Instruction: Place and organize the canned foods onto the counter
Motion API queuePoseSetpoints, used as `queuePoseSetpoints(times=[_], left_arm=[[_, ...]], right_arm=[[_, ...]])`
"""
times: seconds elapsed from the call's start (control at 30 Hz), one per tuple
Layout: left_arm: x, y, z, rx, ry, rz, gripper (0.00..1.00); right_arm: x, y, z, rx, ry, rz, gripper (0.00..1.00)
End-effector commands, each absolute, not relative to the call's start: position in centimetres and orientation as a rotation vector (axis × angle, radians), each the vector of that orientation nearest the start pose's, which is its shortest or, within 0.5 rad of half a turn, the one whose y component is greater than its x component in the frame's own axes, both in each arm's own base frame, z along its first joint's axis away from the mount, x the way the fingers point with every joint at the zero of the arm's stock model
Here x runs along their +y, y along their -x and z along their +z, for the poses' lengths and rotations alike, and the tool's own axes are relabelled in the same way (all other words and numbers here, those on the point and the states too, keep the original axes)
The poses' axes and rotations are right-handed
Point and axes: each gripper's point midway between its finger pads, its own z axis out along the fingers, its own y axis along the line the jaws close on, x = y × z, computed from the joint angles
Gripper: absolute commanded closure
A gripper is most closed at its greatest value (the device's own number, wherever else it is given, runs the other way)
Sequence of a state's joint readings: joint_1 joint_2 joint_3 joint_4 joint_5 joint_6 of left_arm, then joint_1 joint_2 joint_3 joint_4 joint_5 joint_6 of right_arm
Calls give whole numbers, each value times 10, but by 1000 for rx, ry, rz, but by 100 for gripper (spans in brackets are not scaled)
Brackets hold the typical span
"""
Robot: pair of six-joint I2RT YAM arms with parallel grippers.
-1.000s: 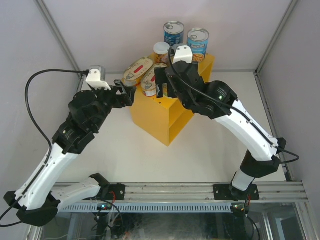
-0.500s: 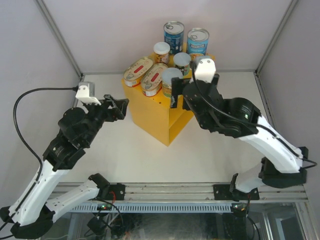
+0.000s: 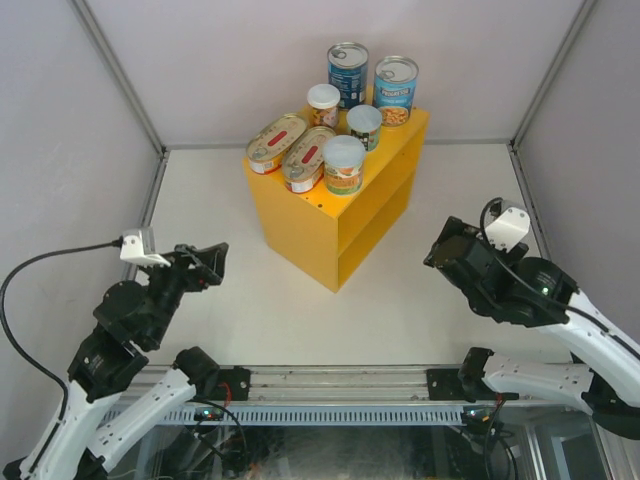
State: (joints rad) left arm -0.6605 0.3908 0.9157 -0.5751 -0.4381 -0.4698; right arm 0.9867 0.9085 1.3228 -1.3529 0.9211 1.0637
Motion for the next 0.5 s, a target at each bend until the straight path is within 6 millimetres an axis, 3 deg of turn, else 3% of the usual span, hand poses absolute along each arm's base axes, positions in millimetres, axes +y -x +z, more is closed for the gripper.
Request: queuePoseSetpoints(times=[0.0, 0.2, 0.47], left_arm=[[-59, -182, 300, 1687, 262, -472, 16], [-47, -173, 283, 1706, 279, -439, 15], [-40, -169, 276, 1710, 283, -415, 14]], right_arm=[[63, -178, 258, 2114, -546, -47, 0], [60, -170, 240, 2169, -559, -164, 0], [64, -167, 239, 2155, -528, -32, 0]])
